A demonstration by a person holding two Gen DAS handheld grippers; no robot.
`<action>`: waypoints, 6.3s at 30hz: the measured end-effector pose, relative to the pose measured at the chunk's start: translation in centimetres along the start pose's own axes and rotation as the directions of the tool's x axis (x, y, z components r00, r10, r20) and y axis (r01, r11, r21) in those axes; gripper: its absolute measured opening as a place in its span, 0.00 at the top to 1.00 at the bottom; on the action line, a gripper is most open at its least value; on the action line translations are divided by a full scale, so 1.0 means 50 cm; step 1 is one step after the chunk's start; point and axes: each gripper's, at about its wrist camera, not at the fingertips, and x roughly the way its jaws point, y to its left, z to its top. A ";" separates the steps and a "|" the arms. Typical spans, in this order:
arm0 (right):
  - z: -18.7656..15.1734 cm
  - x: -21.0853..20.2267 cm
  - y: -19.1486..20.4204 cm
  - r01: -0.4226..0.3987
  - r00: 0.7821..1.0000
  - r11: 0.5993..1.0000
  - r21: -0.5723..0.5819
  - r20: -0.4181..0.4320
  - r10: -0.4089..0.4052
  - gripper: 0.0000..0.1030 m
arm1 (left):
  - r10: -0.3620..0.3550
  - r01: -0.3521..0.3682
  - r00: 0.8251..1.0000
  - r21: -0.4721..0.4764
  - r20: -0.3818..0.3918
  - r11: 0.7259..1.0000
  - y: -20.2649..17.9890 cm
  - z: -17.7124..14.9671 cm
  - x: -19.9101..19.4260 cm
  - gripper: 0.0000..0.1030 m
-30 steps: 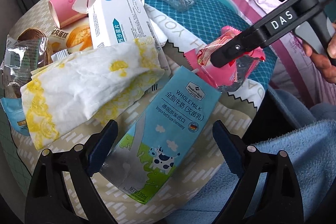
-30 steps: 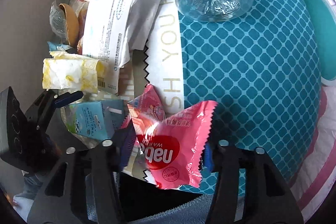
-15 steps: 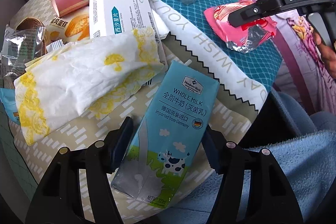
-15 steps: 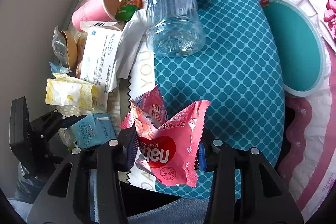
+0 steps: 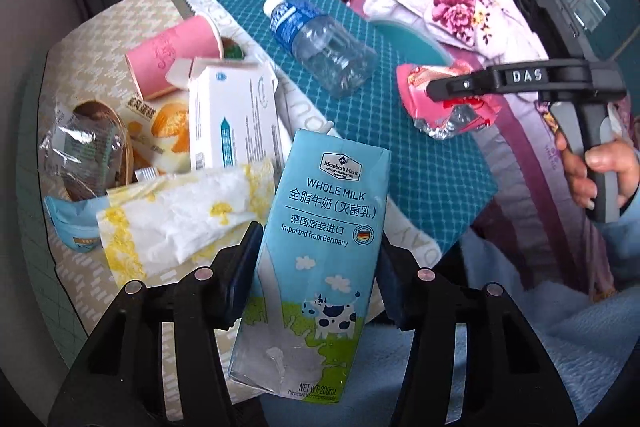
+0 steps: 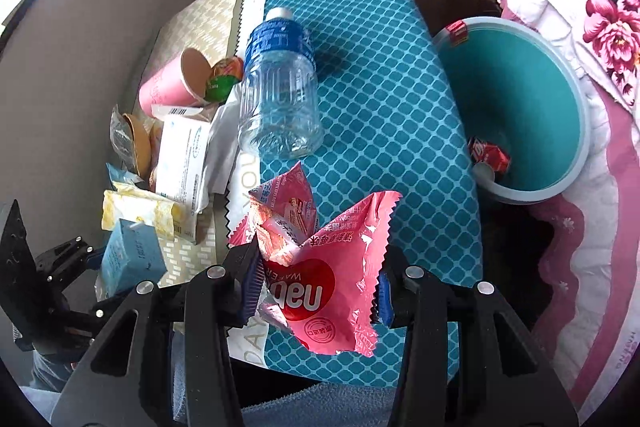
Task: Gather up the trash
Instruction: 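Carry the milk carton and wrapper over the teal bin and open both tools, then grasp the clear water bottle with the right tool while the left tool grasps the pink paper cup, then carry the pink cup and bottle to the teal bin and open the left tool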
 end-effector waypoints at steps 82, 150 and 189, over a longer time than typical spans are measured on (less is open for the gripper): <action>0.124 -0.093 -0.204 0.150 0.976 0.977 0.155 0.135 -0.171 0.26 | -0.060 0.066 0.991 -0.056 0.117 0.996 -0.081 0.328 0.129 0.08; 0.198 0.219 0.074 0.095 0.985 0.980 -0.173 -0.124 -0.118 0.39 | 0.172 -0.171 0.983 0.026 -0.063 0.985 0.233 0.280 0.167 0.37; 0.115 0.000 -0.043 -0.049 0.993 0.999 -0.002 0.104 0.049 0.40 | 0.096 -0.074 0.982 -0.136 0.162 0.988 0.084 0.222 -0.030 0.40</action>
